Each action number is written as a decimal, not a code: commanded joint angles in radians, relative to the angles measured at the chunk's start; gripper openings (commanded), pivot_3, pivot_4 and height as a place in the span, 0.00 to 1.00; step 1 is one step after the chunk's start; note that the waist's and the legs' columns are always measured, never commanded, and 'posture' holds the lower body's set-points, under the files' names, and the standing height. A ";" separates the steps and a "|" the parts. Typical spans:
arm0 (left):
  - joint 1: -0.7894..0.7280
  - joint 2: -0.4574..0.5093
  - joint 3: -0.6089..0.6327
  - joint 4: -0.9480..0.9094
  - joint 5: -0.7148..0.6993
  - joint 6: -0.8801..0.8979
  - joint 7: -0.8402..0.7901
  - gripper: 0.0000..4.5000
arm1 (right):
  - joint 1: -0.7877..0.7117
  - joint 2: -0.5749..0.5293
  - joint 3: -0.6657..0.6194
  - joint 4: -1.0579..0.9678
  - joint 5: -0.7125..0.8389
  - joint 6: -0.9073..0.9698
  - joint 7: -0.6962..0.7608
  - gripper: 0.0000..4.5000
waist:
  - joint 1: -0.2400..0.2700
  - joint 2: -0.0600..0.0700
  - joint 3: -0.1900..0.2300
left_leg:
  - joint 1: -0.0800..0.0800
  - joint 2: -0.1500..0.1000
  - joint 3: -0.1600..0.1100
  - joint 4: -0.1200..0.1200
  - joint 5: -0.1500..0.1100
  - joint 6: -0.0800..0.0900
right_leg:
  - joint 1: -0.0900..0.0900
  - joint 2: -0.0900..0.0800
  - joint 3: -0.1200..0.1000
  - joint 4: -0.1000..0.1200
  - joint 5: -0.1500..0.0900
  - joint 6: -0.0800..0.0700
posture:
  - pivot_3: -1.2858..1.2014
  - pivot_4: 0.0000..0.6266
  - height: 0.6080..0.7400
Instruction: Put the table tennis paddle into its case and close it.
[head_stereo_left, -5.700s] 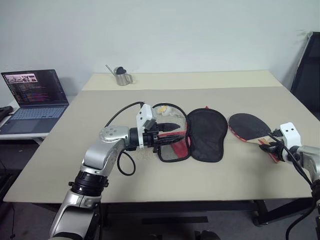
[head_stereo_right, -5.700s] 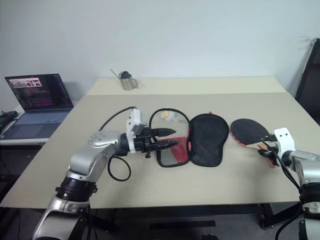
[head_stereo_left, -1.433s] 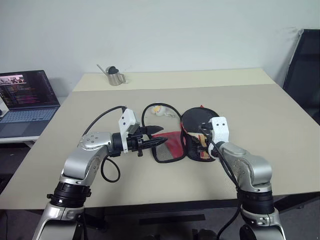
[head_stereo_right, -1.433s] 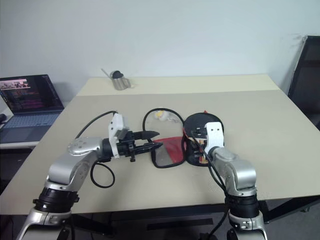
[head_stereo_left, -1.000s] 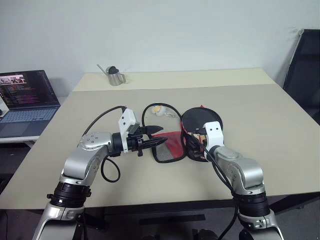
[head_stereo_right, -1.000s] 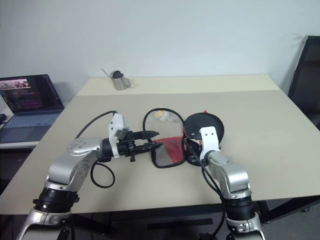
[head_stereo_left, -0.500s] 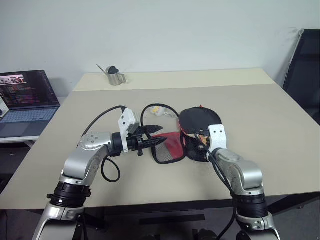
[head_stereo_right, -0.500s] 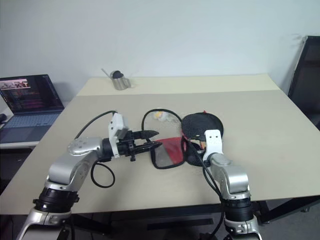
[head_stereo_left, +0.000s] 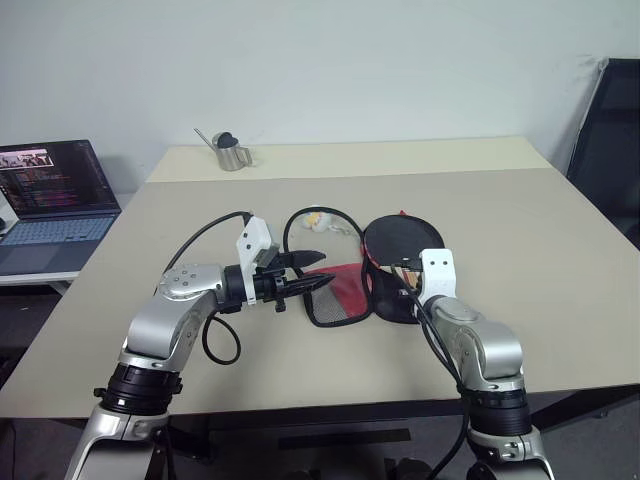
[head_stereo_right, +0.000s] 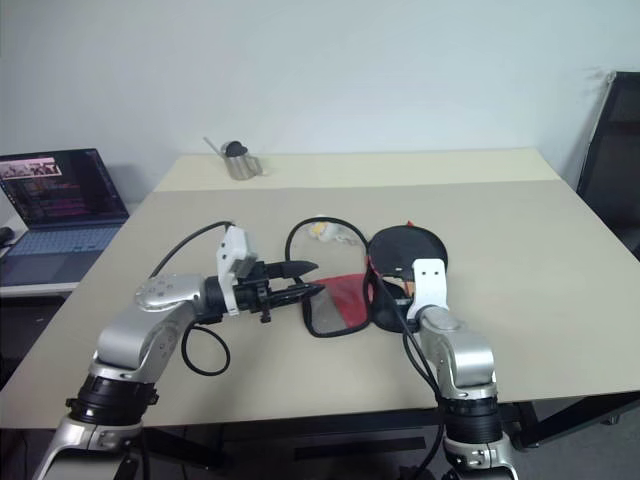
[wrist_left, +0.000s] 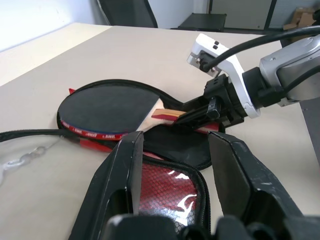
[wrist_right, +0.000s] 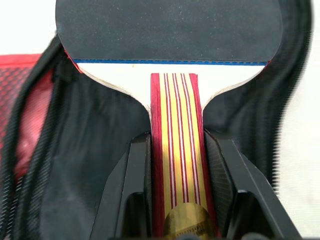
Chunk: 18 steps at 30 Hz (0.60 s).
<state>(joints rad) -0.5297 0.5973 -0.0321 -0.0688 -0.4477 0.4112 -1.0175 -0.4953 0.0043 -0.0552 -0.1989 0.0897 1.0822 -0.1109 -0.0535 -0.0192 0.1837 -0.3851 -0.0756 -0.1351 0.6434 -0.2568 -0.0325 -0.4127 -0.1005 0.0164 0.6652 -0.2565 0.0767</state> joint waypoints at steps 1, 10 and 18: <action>-0.008 0.008 0.019 -0.021 -0.003 -0.014 -0.005 0.49 | -0.011 -0.005 -0.006 -0.043 -0.017 -0.039 -0.010 0.25 | 0.000 0.000 0.000 | 0.000 0.000 0.000 0.000 0.000 0.000 | 0.000 0.000 0.000 0.000 0.000 0.000 | 0.52 0.24 1.00; -0.009 0.007 0.018 -0.021 -0.002 -0.014 -0.003 0.49 | -0.004 0.010 0.031 -0.028 -0.004 -0.014 0.026 0.25 | 0.000 0.000 0.000 | 0.000 0.000 0.000 0.000 0.000 0.000 | 0.000 0.000 0.000 0.000 0.000 0.000 | 0.52 0.24 1.00; -0.006 0.004 0.019 -0.023 -0.002 -0.013 0.002 0.49 | -0.007 0.036 0.013 -0.031 -0.003 -0.009 0.025 0.75 | -0.001 0.000 0.000 | 0.000 0.000 0.000 0.000 0.000 0.000 | 0.000 0.000 0.000 0.000 0.000 0.000 | 0.52 0.24 1.00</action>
<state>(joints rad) -0.5297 0.5973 -0.0321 -0.0688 -0.4463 0.4107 -1.0151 -0.4904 0.0351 -0.0369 -0.1985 0.0806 1.0799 -0.0879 -0.0543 -0.0192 0.1837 -0.3850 -0.0756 -0.1350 0.6435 -0.2568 -0.0325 -0.4126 -0.1005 0.0164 0.6652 -0.2565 0.0767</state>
